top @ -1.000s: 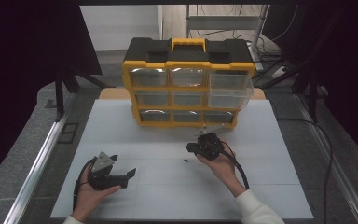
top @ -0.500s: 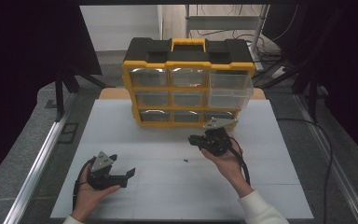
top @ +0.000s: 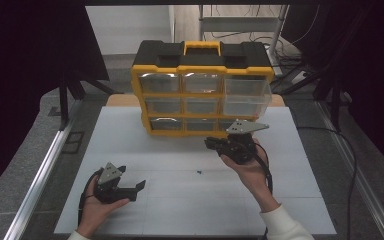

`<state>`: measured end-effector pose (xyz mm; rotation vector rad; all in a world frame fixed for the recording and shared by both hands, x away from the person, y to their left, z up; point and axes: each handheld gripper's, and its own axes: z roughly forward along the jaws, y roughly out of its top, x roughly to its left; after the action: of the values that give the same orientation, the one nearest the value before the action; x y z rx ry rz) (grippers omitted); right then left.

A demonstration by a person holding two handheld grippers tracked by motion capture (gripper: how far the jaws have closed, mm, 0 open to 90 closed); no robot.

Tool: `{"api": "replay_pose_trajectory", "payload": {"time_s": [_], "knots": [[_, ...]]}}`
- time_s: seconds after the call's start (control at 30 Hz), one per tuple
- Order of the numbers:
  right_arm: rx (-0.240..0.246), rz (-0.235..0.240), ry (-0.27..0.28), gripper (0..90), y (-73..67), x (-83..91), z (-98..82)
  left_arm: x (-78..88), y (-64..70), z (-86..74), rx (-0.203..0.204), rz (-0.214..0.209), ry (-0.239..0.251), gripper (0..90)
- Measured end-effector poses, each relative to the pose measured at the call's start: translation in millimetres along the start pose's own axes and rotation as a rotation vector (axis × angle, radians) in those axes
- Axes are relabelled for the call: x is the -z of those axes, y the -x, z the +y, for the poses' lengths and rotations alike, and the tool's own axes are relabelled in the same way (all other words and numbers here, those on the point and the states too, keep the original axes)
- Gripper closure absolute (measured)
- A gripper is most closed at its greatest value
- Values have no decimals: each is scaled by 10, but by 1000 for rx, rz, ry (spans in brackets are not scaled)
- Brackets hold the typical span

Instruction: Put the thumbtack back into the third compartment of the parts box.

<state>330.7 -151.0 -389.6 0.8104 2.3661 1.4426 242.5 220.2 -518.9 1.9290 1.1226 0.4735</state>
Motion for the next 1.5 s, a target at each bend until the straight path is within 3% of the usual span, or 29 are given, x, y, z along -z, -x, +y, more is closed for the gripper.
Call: {"api": "replay_pose_trajectory", "payload": {"time_s": [0.53, 0.73, 1.5], "knots": [[7, -9, 70, 829, 23, 237, 292, -14, 10, -2, 2, 2, -5, 94], [24, -31, 87, 829, 63, 318, 507, -14, 10, -2, 2, 1, -4, 93], [19, -107, 149, 829, 278, 519, 1007, 6, -2, 3, 5, -2, 2, 94]]}}
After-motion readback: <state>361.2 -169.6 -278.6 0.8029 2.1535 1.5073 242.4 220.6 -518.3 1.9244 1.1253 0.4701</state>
